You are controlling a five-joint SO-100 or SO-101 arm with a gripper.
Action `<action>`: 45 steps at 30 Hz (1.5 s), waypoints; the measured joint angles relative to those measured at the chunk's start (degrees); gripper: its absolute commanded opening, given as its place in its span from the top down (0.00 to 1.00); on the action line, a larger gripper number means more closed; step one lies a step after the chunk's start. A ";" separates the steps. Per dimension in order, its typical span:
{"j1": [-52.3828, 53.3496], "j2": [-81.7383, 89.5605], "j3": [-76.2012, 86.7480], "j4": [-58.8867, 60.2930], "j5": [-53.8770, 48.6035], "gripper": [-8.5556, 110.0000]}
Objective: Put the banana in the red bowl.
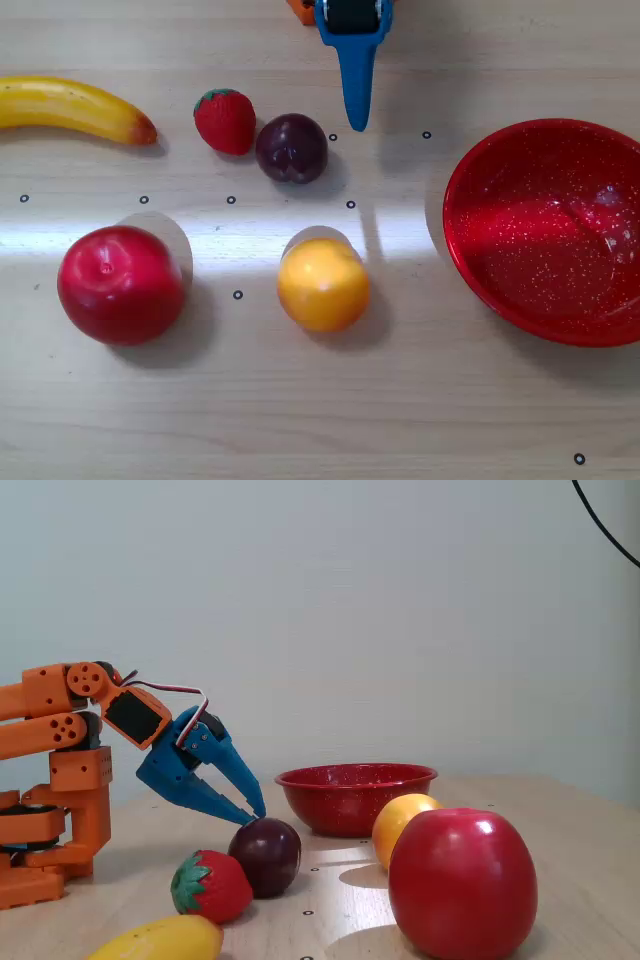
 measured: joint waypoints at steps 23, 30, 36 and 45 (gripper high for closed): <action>0.00 -1.05 -2.29 4.66 2.90 0.93; -1.58 -9.40 -7.03 8.53 6.77 0.93; -1.23 -18.02 -20.39 15.21 9.14 0.93; -4.39 -34.72 -43.86 27.69 11.69 0.93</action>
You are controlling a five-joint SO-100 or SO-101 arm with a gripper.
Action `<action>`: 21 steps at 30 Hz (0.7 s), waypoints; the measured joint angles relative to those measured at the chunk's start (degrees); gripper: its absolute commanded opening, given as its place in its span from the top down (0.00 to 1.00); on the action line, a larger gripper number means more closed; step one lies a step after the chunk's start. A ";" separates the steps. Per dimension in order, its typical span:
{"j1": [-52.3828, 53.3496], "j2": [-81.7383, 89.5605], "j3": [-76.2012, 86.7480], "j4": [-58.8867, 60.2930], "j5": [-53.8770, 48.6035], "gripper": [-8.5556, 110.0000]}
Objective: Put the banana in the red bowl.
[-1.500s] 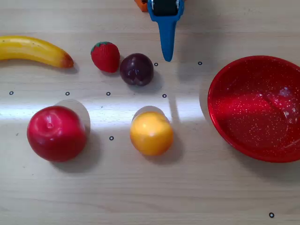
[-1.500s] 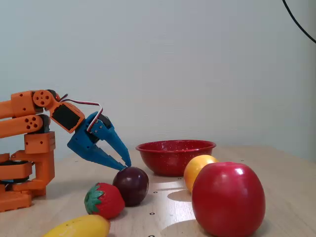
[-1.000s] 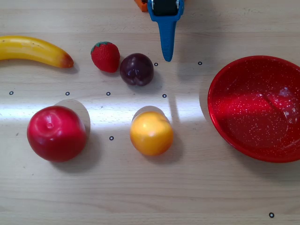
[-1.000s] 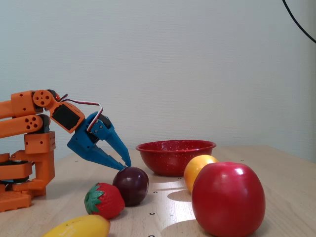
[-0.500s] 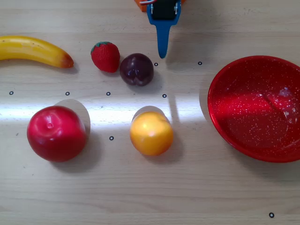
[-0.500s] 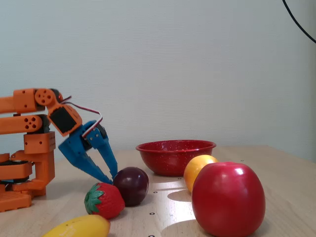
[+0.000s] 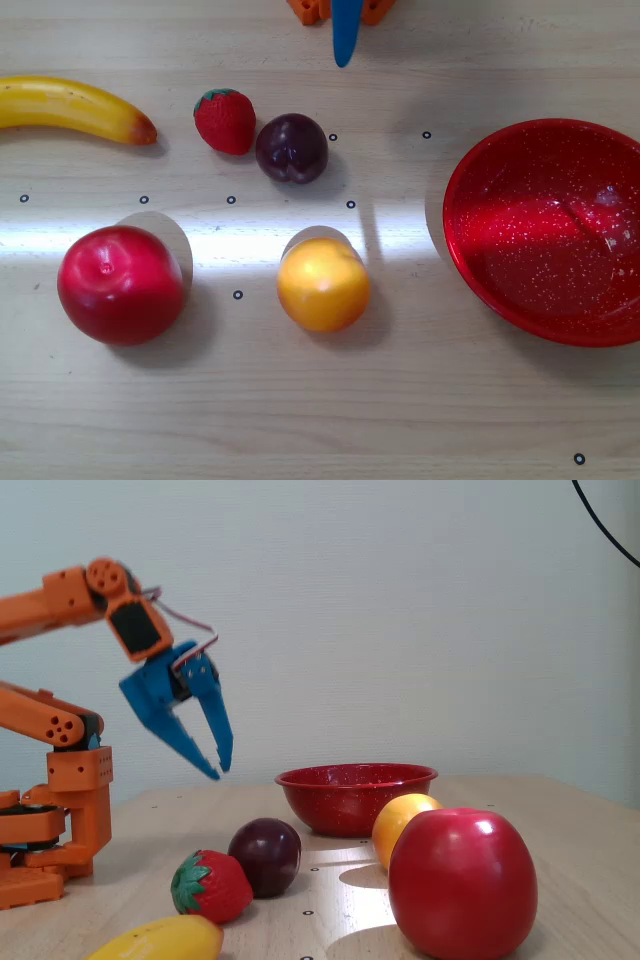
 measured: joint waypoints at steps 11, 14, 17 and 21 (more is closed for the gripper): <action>-8.61 -20.21 -27.86 16.79 5.19 0.93; -13.10 -26.10 -34.98 19.16 5.62 0.93; -17.84 -32.61 -41.13 21.62 7.56 0.93; -24.17 -41.66 -49.22 24.17 11.51 0.93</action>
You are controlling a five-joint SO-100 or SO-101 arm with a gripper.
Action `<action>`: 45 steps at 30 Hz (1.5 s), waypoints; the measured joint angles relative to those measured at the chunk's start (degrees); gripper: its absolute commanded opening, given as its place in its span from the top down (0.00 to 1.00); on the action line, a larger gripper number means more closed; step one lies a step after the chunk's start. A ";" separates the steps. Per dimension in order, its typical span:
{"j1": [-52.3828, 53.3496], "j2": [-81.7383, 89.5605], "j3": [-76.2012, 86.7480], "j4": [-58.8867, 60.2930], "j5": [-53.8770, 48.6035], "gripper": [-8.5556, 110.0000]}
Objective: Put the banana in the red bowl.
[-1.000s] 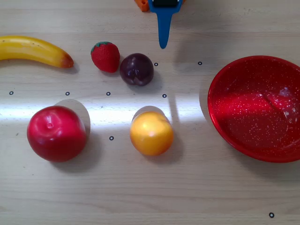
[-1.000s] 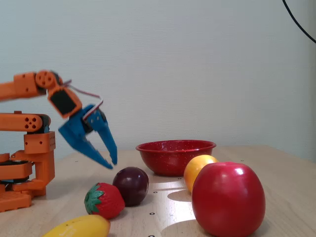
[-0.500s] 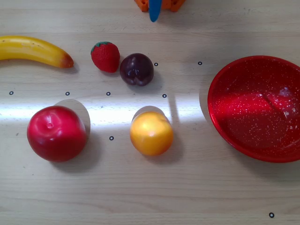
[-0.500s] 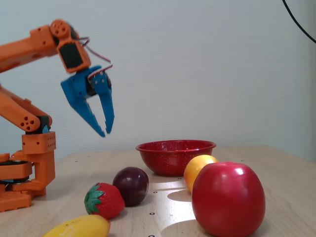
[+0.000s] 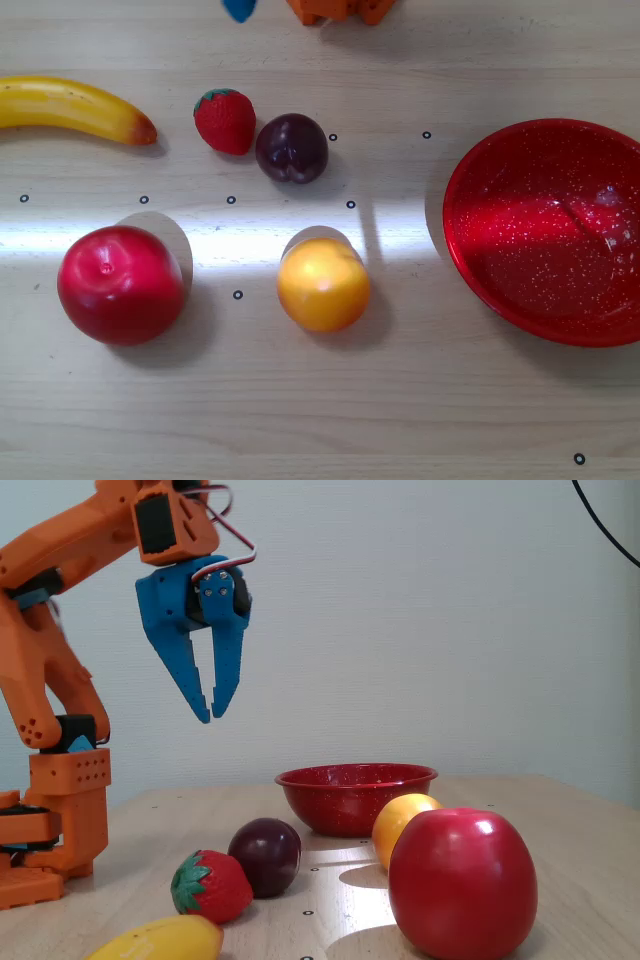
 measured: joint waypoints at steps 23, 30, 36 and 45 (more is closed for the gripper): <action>-31.38 -35.16 -26.89 1.14 38.14 0.87; -36.91 -44.47 -35.68 1.14 48.78 0.76; -40.34 -51.24 -42.45 1.14 52.56 0.59; -43.59 -59.33 -47.64 1.14 54.14 0.46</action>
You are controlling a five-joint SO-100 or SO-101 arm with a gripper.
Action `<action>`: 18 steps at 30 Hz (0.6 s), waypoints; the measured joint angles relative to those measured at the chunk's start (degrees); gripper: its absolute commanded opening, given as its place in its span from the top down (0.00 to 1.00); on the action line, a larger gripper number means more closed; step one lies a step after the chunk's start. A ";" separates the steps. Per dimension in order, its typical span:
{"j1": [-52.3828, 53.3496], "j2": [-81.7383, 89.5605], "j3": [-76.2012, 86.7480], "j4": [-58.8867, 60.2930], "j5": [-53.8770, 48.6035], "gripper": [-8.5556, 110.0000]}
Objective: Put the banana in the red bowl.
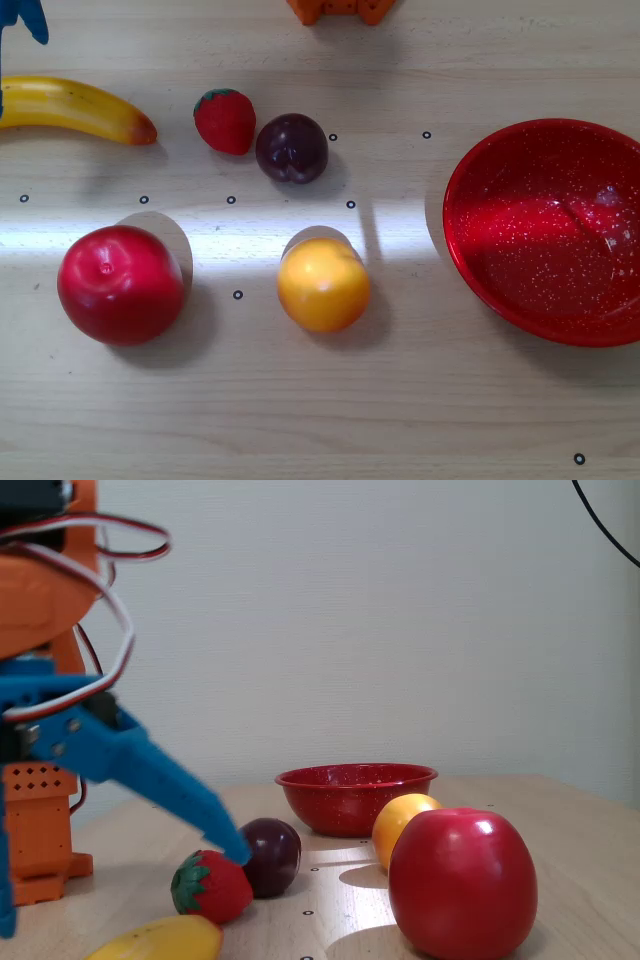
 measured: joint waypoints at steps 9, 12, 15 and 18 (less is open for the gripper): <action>-1.93 -7.03 -7.21 0.00 3.69 0.37; -2.46 -9.23 -8.96 0.00 4.39 0.37; -2.46 -11.34 -11.16 0.00 5.01 0.36; -2.11 -11.34 -11.34 0.00 5.01 0.36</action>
